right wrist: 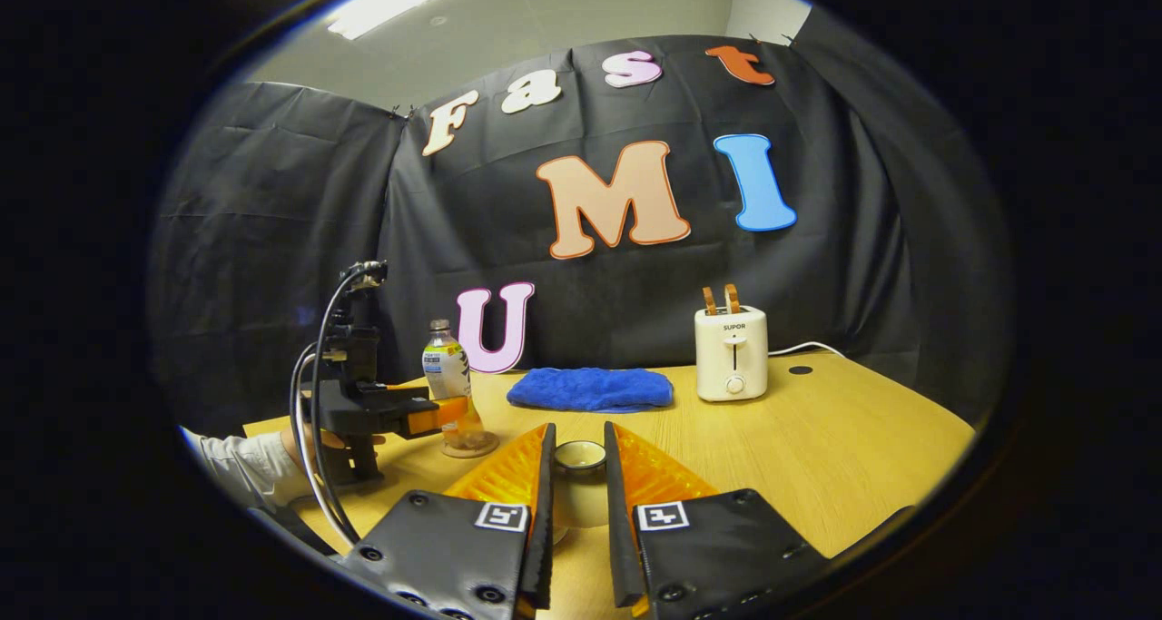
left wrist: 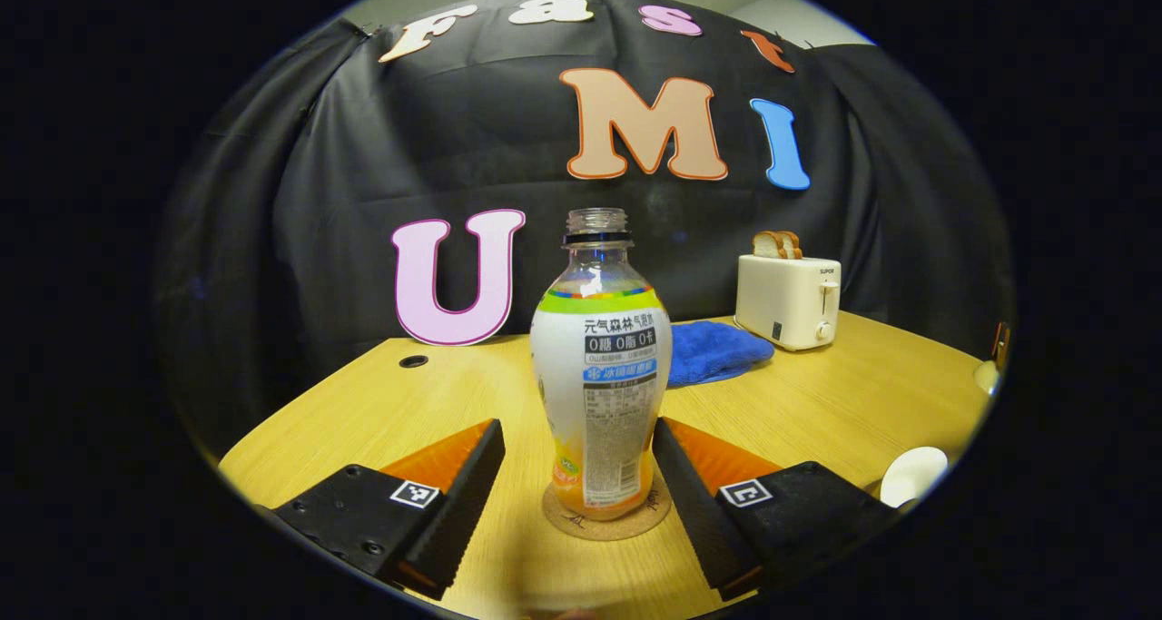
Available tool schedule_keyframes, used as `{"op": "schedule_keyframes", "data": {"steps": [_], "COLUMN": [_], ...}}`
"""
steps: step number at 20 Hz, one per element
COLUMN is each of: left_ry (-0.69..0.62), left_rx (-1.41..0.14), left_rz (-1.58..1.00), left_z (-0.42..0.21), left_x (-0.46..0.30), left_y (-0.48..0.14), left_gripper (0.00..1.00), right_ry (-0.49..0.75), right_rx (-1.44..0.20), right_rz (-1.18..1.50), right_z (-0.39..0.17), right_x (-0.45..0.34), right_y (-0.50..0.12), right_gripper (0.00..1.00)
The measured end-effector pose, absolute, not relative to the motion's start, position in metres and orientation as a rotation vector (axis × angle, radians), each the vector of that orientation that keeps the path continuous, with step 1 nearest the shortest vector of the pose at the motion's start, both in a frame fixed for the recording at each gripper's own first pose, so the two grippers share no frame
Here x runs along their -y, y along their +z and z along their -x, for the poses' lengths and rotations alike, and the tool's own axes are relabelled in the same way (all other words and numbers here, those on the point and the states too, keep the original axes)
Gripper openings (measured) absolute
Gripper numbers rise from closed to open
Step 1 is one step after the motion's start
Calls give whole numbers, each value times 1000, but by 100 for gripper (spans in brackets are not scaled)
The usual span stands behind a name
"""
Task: Open the teacup lid with one hand, grasp the water bottle and pour water into the teacup with the other hand; after pouring, place the water bottle on the coaster and then close the teacup lid.
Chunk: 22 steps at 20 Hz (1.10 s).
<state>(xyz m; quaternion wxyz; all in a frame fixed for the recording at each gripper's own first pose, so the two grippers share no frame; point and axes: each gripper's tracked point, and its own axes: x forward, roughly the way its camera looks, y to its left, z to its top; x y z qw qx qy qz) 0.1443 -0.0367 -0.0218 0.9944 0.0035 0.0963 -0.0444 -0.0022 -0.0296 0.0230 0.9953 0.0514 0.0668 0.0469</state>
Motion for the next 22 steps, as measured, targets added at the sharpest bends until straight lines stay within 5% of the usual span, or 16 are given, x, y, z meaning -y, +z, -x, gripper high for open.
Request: {"op": "schedule_keyframes", "data": {"steps": [22], "left_ry": [-70], "left_rx": [-28], "left_rz": [-65], "left_z": [-62], "left_x": [23], "left_y": [26], "left_gripper": [94], "right_ry": [198], "right_rx": [-230], "right_rz": [-83], "right_z": [-20], "right_x": [-42], "right_y": [-32], "right_gripper": [29]}}
